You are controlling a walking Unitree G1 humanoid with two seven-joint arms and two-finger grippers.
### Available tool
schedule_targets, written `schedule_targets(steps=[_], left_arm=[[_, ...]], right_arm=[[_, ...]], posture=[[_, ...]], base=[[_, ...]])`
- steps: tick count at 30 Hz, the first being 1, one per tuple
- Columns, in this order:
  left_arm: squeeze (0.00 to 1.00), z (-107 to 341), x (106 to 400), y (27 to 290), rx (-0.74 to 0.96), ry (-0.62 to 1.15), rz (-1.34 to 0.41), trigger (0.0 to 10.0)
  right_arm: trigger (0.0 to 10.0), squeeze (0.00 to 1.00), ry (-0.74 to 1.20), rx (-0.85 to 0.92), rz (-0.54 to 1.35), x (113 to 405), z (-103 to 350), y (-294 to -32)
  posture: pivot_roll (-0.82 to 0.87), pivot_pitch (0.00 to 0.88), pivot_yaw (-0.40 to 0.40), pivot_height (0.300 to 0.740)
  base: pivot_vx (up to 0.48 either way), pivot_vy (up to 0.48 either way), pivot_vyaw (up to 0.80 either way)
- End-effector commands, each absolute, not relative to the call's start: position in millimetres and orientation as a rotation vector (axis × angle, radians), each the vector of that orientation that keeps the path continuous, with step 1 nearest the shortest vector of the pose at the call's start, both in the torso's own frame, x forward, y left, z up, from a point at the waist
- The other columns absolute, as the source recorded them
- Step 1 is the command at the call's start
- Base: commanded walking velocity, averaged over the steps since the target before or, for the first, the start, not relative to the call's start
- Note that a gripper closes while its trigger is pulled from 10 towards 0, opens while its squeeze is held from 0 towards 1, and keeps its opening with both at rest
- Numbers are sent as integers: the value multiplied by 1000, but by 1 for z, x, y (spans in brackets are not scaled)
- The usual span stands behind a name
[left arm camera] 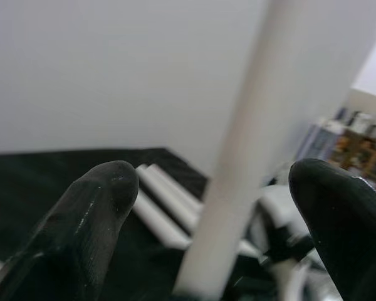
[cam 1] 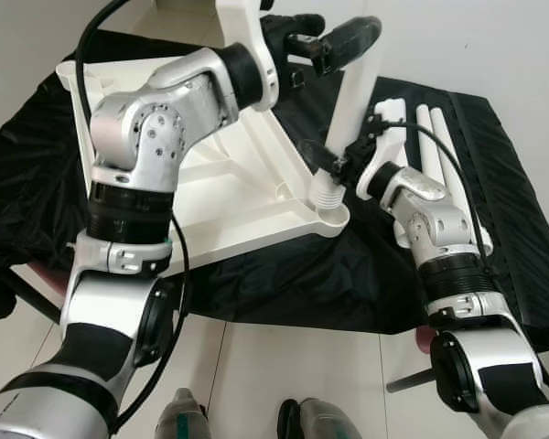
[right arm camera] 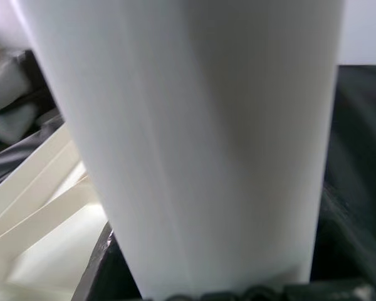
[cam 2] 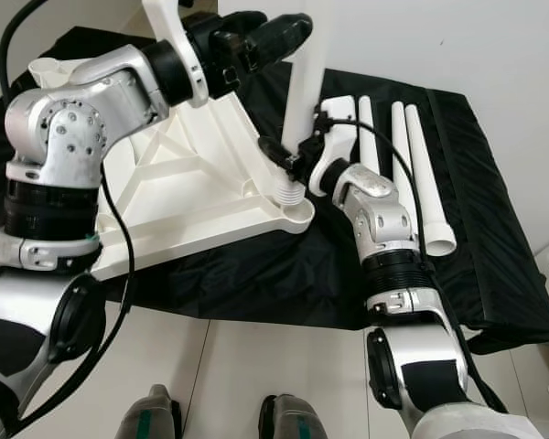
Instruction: Building children table
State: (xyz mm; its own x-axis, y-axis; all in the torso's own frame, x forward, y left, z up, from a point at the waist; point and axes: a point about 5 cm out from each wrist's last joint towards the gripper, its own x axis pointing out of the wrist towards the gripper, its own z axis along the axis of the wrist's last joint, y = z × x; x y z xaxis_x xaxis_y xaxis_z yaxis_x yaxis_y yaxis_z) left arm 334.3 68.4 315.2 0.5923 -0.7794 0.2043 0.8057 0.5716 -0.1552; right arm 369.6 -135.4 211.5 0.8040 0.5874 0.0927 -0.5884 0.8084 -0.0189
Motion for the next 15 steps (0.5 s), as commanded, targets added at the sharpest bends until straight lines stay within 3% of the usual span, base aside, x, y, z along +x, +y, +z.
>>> schedule_targets(steps=[1, 15], left_arm=[[0, 317, 335, 68, -217, -132, -896, 10000], [0, 230, 324, 64, -98, 0, -645, 10000]], right_arm=[[10000, 0, -112, 29, 619, 370, 212, -136], [10000, 0, -182, 34, 514, 363, 199, -136]], posture=[[1, 0, -67, 740], [13, 0, -64, 740]], base=[[0, 0, 0], [0, 0, 0]])
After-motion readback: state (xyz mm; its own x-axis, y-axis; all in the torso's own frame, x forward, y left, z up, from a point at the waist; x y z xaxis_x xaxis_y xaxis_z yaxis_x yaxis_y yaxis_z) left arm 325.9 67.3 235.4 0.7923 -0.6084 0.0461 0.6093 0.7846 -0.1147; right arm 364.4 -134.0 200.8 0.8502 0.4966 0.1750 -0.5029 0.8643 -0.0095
